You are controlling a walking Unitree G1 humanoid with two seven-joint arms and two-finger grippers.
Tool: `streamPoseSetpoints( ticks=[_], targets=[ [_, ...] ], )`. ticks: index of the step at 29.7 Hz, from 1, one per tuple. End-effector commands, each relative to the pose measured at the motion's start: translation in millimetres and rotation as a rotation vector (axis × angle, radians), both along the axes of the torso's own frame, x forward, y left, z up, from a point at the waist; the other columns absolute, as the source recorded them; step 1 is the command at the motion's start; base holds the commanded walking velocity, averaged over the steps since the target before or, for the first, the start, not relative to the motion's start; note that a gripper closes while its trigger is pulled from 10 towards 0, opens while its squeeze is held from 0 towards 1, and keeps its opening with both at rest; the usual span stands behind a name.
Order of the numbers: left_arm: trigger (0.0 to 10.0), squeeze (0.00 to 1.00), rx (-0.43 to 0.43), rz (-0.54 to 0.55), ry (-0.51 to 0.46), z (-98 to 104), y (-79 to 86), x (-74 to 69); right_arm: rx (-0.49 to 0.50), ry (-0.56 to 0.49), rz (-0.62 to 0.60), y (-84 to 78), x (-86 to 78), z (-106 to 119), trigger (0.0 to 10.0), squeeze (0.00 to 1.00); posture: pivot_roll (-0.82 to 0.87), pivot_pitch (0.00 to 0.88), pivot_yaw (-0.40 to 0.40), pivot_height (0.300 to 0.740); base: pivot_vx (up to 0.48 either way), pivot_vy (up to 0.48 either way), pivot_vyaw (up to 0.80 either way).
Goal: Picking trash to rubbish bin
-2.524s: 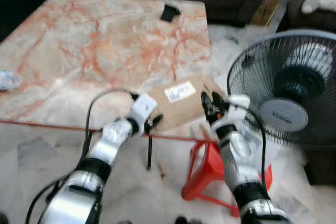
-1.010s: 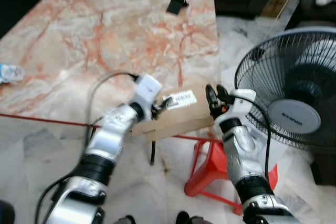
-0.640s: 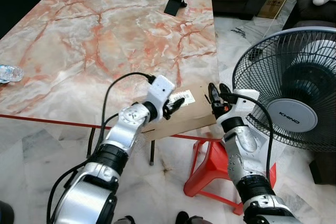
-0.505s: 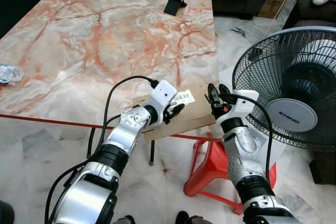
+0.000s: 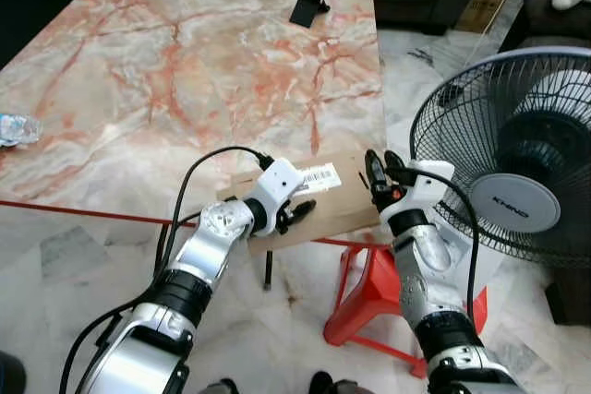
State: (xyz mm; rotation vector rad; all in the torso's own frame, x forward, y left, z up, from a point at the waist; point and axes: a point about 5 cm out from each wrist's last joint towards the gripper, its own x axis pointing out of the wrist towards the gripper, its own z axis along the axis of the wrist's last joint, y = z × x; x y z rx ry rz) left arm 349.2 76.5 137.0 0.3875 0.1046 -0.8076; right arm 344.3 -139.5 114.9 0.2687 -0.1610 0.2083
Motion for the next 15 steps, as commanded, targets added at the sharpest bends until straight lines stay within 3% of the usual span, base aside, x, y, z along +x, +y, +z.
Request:
streamPoseSetpoints(
  ticks=[1,9,15],
  targets=[
    [10.0,0.00,0.030,-0.017,0.003,-1.4,1.6,-6.2,-0.003,-0.002,-0.003,-0.7,-1.4,-0.4,10.0,0.00,0.08,0.172,-0.055,0.740,0.000,0.000,0.00],
    [10.0,0.00,0.050,0.012,-0.038,10.7,14.5,-19.7,-0.005,0.004,0.001,-0.1,-1.8,-1.7,10.0,0.00,0.08,0.175,-0.056,0.740,0.000,0.000,0.00],
    [10.0,0.00,0.009,0.086,-0.107,26.3,23.8,-14.6,-0.002,0.002,0.003,0.5,-1.3,-1.0,10.0,0.00,0.09,0.174,-0.059,0.740,0.000,0.000,0.00]
  ],
)
